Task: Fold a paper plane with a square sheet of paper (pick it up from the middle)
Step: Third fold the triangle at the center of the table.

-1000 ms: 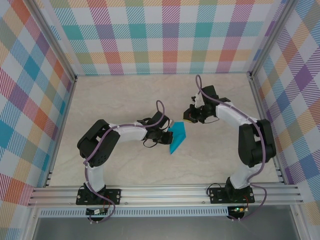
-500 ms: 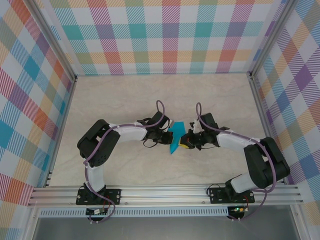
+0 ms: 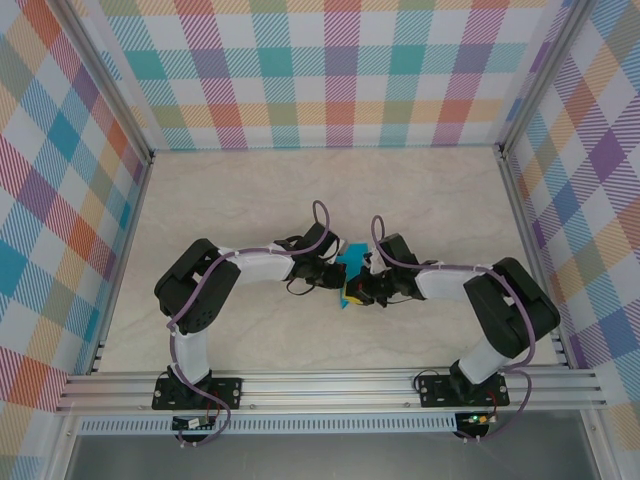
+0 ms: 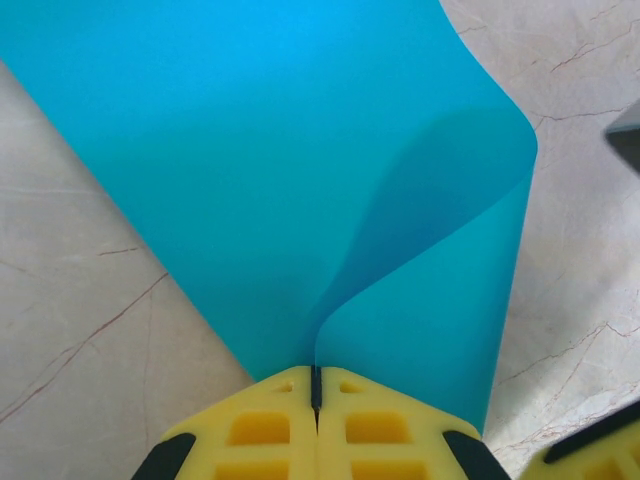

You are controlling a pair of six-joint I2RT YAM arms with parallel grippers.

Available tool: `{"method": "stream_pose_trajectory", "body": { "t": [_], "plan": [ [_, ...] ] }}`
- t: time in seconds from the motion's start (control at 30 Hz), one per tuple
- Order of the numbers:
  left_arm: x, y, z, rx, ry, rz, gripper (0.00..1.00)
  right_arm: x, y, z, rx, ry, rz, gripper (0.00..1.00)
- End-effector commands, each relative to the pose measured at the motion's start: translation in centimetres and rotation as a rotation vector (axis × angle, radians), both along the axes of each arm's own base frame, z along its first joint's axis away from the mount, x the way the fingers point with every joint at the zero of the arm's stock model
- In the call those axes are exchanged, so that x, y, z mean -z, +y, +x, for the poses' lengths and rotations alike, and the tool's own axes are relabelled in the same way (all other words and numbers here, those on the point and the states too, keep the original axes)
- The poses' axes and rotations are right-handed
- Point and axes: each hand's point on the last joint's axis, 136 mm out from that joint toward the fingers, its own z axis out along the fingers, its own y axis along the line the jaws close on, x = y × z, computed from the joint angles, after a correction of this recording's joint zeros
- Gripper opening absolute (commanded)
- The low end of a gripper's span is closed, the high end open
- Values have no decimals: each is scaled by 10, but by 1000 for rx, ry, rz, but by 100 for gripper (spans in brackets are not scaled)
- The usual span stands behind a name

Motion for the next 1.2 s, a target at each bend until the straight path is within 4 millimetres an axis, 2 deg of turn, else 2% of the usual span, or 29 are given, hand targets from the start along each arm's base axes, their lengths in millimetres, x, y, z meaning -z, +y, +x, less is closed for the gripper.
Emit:
{"method": "stream_pose_trajectory", "body": {
  "t": [0.0, 0.33, 0.47, 0.73, 1.07, 1.17],
  "plan": [
    [25, 13, -14, 9, 68, 59, 4, 8, 2, -1, 3, 3, 3, 0],
    [27, 13, -15, 12, 73, 60, 3, 28, -11, -12, 13, 38, -65, 0],
    [27, 13, -15, 12, 75, 62, 3, 21, -6, -11, -4, 29, -35, 0],
    [24, 11, -13, 14, 67, 58, 3, -6, 0, -9, -23, -29, 26, 0],
    [21, 9, -12, 22, 66, 57, 2, 1, 2, -13, -33, -11, 23, 0],
    [20, 11, -12, 19, 64, 63, 2, -2, -9, -7, -22, -48, -50, 0]
  ]
}}
